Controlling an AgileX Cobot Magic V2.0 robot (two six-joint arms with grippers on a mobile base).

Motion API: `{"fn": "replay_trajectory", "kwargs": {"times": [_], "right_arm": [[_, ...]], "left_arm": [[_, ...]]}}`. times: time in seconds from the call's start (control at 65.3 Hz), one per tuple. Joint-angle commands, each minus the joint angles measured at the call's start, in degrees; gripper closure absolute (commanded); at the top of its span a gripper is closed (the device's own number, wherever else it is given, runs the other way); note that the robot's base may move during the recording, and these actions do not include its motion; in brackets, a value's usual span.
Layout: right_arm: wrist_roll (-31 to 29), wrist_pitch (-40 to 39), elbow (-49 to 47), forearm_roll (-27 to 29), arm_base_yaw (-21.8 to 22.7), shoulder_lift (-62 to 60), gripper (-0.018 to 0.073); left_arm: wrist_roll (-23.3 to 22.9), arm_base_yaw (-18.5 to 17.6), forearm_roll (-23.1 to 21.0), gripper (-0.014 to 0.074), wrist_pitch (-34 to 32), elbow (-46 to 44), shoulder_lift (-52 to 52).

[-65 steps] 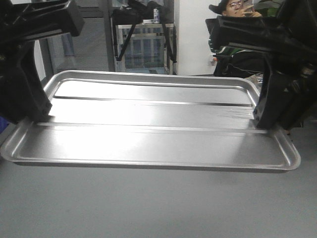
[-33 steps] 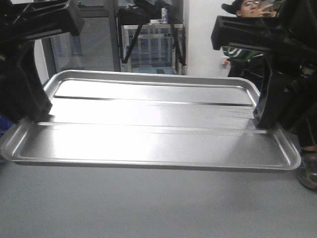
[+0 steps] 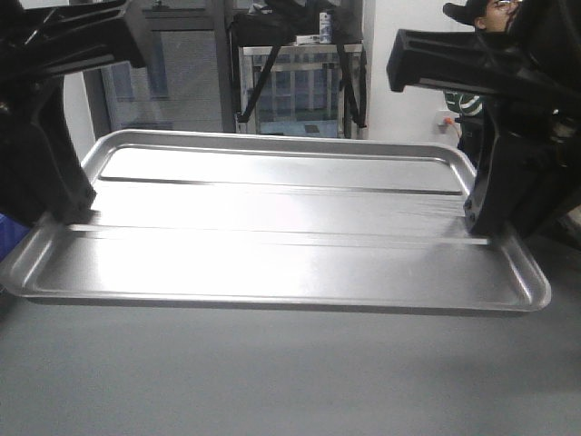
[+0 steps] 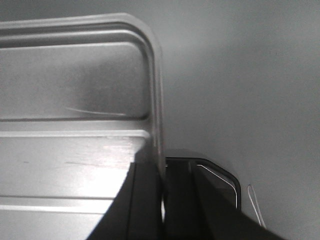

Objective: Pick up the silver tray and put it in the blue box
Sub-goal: 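Carry the tray level with both grippers while driving to the blue bins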

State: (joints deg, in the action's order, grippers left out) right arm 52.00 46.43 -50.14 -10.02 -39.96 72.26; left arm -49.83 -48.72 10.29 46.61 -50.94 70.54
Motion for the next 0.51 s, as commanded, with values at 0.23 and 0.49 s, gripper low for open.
{"fn": "replay_trajectory", "kwargs": {"times": [0.23, 0.49], "right_arm": [[-0.04, 0.51, -1.18, -3.44, 0.35, -1.61, 0.0500], [-0.04, 0.51, -1.18, -3.44, 0.35, -1.61, 0.0500]], "left_arm": [[-0.11, -0.24, 2.33, 0.0700, 0.89, -1.25, -1.61], [-0.11, -0.24, 2.34, 0.0700, 0.89, -1.25, -1.61]]}}
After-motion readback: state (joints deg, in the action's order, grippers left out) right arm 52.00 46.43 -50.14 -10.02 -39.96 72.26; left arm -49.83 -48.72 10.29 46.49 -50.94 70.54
